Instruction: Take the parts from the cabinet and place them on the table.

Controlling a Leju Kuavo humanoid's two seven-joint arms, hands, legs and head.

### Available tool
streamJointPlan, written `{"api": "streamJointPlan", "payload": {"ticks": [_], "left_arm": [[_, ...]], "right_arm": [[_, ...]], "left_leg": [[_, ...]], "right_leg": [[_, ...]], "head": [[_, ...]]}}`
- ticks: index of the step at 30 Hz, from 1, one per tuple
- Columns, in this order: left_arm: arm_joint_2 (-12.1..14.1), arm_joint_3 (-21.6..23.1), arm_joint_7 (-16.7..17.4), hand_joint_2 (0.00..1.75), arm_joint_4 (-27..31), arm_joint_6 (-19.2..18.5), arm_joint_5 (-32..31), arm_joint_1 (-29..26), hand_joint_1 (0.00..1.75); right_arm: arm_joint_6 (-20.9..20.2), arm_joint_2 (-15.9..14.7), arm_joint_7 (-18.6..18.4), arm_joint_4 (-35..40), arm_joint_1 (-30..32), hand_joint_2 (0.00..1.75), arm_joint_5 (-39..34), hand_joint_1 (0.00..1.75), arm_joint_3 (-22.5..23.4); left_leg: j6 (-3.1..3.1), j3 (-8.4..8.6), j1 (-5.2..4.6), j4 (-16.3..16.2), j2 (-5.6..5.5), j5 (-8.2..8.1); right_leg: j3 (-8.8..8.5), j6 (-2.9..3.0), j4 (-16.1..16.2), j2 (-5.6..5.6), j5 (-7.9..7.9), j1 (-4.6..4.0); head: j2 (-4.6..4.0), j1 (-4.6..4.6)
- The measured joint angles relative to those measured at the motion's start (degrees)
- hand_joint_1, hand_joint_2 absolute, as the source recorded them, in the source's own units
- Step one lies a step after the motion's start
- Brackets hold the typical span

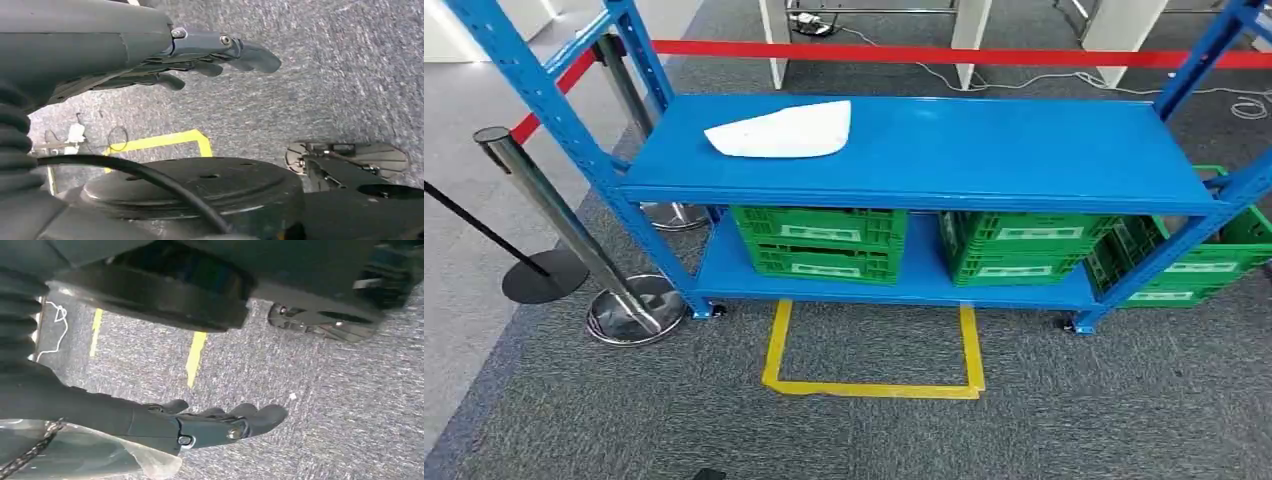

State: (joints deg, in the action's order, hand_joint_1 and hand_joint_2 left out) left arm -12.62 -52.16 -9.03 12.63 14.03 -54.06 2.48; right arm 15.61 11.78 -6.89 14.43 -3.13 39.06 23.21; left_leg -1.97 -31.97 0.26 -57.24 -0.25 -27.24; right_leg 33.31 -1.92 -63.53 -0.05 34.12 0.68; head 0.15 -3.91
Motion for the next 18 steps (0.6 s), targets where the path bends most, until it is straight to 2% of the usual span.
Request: {"api": "streamJointPlan", "payload": {"ticks": [2, 3, 4, 5, 7, 8, 9, 12, 13, 14, 15, 16, 17, 18], "left_arm": [[0.5, 2.2, 0.3, 0.0, 0.4, -0.5, 2.4, -0.1, 0.0], [0.9, 3.3, 0.6, 0.0, 0.8, -0.9, 3.7, -0.2, 0.0], [1.2, 4.3, 0.9, 0.0, 1.2, -1.2, 4.9, -0.3, 0.0], [1.5, 5.6, 1.0, 0.0, 1.8, -1.6, 6.3, -0.3, 0.0], [1.9, 7.9, 1.3, 0.0, 3.0, -2.2, 8.7, -0.1, 0.0], [2.2, 9.1, 1.4, 0.0, 3.6, -2.5, 9.9, -0.1, 0.0], [2.7, 10.3, 1.8, 0.0, 4.0, -2.8, 11.2, -0.1, 0.0], [3.7, 13.9, 2.4, 0.0, 5.0, -3.7, 15.2, -0.6, 0.0], [4.1, 15.2, 2.7, 0.0, 5.2, -4.1, 16.5, -0.9, 0.0], [4.3, 16.4, 3.0, 0.0, 5.3, -4.5, 17.8, -1.3, 0.0], [4.6, 17.6, 3.1, 0.0, 5.3, -4.8, 19.1, -1.7, 0.0], [4.8, 18.6, 3.2, 0.0, 5.3, -5.1, 20.3, -2.2, 0.0], [5.1, 19.8, 3.5, 0.0, 5.3, -5.5, 21.6, -3.0, 0.0], [5.2, 21.0, 3.8, 0.0, 5.2, -5.8, 22.8, -3.9, 0.0]], "right_arm": [[-0.7, -0.7, 0.1, 0.0, 1.0, 1.75, -1.7, 0.0, -0.8], [-1.1, -1.0, 0.2, 0.0, 1.7, 0.0, -2.9, 0.0, -1.1], [-1.4, -1.3, 0.7, 0.0, 2.1, 0.0, -3.7, 0.0, -1.5], [-1.8, -1.6, 0.7, 0.0, 2.4, 0.0, -4.6, 0.0, -2.1], [-2.6, -2.3, 1.0, -0.1, 3.6, 0.0, -6.3, 0.0, -3.0], [-2.9, -2.5, 1.0, -0.1, 4.2, 0.0, -7.2, 0.0, -3.6], [-3.3, -2.6, 1.2, -0.2, 4.7, 0.0, -8.1, 0.0, -4.1], [-4.4, -3.2, 1.9, -0.2, 6.0, 0.0, -10.9, 0.0, -5.8], [-4.7, -3.4, 2.1, -0.1, 6.1, 0.0, -11.9, 0.0, -6.4], [-5.1, -3.7, 2.1, 0.0, 6.2, 0.0, -12.8, 0.0, -6.9], [-5.5, -3.9, 2.2, 0.3, 6.2, 0.0, -13.7, 0.0, -7.4], [-5.8, -4.1, 2.3, 0.6, 6.2, 1.75, -14.5, 0.0, -7.9], [-6.1, -4.4, 2.5, 1.1, 6.2, 1.75, -15.5, 0.0, -8.4], [-6.5, -4.7, 2.9, 1.7, 6.1, 1.75, -16.4, 0.0, -8.9]], "left_leg": [[-0.11, -0.01, -0.06, 0.0, 0.1, -0.07], [-0.11, -0.02, -0.06, 0.0, 0.1, -0.08], [-0.09, 0.06, -0.05, 0.0, 0.11, -0.1], [0.01, 0.13, 0.0, -0.1, 0.11, -0.17], [0.35, 0.42, 0.12, -0.2, -0.13, -0.39], [0.79, 0.42, -0.04, -0.5, -0.17, -0.63], [1.21, 0.16, -0.36, -1.1, -0.26, -0.94], [1.81, 0.25, -0.23, -0.8, -0.15, -0.59], [2.01, 0.08, -0.14, -1.1, -0.16, -0.92], [2.4, -0.26, -0.09, -2.2, -0.09, -2.06], [2.72, -1.67, -0.03, -5.5, -0.07, -4.26], [2.93, -3.64, 0.05, -10.0, -0.06, -6.55], [3.07, -5.91, 0.07, -15.1, -0.06, -8.66], [3.11, -7.37, 0.09, -18.3, -0.06, -9.49]], "right_leg": [[4.54, -0.37, -9.1, -0.02, 3.84, 0.06], [6.03, -0.54, -11.9, -0.03, 4.26, 0.05], [5.98, -0.62, -11.5, -0.03, 3.22, 0.07], [4.55, -0.67, -8.4, -0.07, 0.84, 0.15], [-0.48, -0.71, 1.4, -0.08, -4.05, 0.43], [-2.12, -0.79, 4.9, -0.05, -3.97, 0.52], [-2.63, -0.07, 5.6, 0.31, -3.73, 0.36], [-2.64, 0.9, 5.3, 0.4, -3.95, 0.08], [-2.71, 1.38, 5.5, 0.26, -4.21, 0.51], [-2.75, 1.64, 5.5, 0.14, -4.22, 0.47], [-2.76, 2.05, 5.5, 0.03, -4.15, 0.47], [-2.74, 2.12, 5.5, -0.08, -4.11, 0.44], [-2.73, 2.19, 5.5, -0.15, -4.07, 0.39], [-2.73, 2.25, 5.5, -0.18, -4.02, 0.38]], "head": [[0.0, -0.06], [0.0, 0.04], [0.0, 0.02], [0.0, 0.0], [0.0, 0.05], [0.0, 0.2], [0.0, 0.28], [0.0, 0.22], [0.0, 0.22], [0.0, 0.07], [0.0, -0.15], [0.0, -0.13], [0.0, -0.15], [0.0, -0.13]]}}
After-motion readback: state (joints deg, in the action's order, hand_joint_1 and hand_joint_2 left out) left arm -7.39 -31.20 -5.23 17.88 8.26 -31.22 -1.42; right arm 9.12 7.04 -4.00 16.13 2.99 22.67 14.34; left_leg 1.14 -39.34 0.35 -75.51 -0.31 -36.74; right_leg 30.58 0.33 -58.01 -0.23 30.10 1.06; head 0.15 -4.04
